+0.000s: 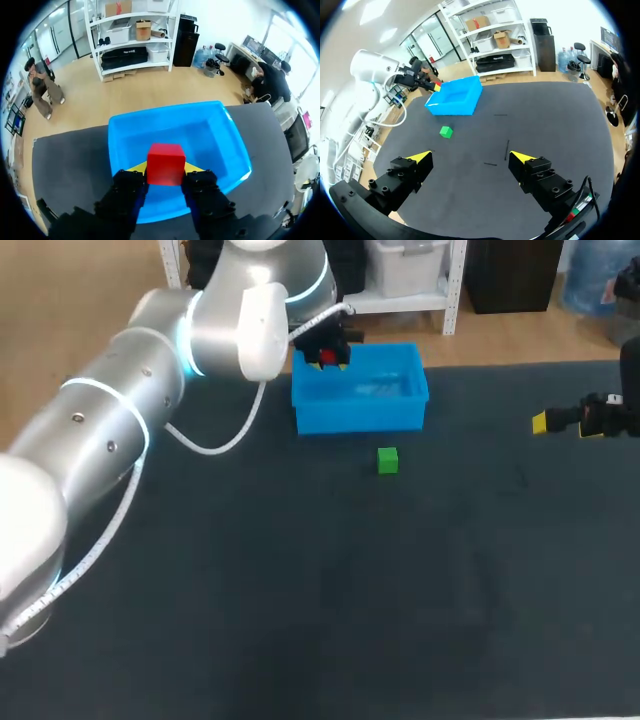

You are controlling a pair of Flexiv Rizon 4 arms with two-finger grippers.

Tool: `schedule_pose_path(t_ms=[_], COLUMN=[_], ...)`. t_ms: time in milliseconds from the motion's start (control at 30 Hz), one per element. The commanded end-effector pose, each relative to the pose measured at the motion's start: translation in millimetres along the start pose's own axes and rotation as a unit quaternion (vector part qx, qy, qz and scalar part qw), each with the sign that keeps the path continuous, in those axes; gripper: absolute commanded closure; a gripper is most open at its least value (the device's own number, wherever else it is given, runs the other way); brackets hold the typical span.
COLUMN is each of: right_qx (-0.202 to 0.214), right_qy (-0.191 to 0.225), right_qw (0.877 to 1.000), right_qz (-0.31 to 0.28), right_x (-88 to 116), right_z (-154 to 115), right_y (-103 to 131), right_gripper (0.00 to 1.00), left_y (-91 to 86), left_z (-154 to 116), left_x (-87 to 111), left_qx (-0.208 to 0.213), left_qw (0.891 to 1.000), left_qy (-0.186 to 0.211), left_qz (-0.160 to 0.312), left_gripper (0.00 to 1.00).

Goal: Use the left arm to pick the red cube and place it into the blue plastic box first, then use the right arm to grasp the green cube and put it into the same blue plastic box after the first action is fully finished.

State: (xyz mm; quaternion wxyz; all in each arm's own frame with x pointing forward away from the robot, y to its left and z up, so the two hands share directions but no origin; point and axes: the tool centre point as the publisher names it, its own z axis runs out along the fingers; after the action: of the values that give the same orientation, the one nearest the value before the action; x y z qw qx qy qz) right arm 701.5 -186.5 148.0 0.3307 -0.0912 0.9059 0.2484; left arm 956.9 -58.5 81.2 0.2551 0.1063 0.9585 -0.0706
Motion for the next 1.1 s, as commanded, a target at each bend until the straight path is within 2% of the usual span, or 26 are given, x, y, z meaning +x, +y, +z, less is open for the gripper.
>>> schedule_pose_path(t_ms=[33,67,100,133,167,633,1033,1100], right_qx=[0.001,0.001,0.001,0.001,0.001,0.001,0.001,0.001], right_qy=[0.0,0.0,0.0,0.0,0.0,0.0,0.0,0.0], right_qw=[1.0,1.0,1.0,1.0,1.0,1.0,1.0,1.0], right_qz=[0.0,0.0,0.0,0.0,0.0,0.0,0.0,0.0], right_x=[-0.1,-0.1,-0.1,-0.1,-0.1,-0.1,-0.1,-0.1], right_z=[-0.4,-0.4,-0.4,-0.4,-0.4,-0.4,-0.4,-0.4], right_y=[0.3,0.3,0.3,0.3,0.3,0.3,0.3,0.3], right_gripper=[0.0,0.0,0.0,0.0,0.0,0.0,0.0,0.0], left_y=[-1.8,-1.8,-1.8,-1.9,-2.0,-1.7,3.4,4.0], left_z=[13.3,13.4,13.4,13.4,13.4,3.8,-15.6,-27.6], left_x=[-31.7,-31.7,-31.9,-31.9,-32.0,-33.0,-29.6,-24.7], left_qx=[-0.002,-0.003,-0.003,-0.003,-0.004,-0.002,0.0,0.01], left_qw=[0.993,0.993,0.993,0.993,0.993,0.994,0.995,0.995], left_qy=[0.119,0.119,0.119,0.119,0.119,0.111,0.104,0.1], left_qz=[0.0,0.0,0.0,-0.001,-0.001,0.001,0.008,0.02], left_gripper=[1.0,1.0,0.63,0.06,0.0,0.0,0.0,0.0])
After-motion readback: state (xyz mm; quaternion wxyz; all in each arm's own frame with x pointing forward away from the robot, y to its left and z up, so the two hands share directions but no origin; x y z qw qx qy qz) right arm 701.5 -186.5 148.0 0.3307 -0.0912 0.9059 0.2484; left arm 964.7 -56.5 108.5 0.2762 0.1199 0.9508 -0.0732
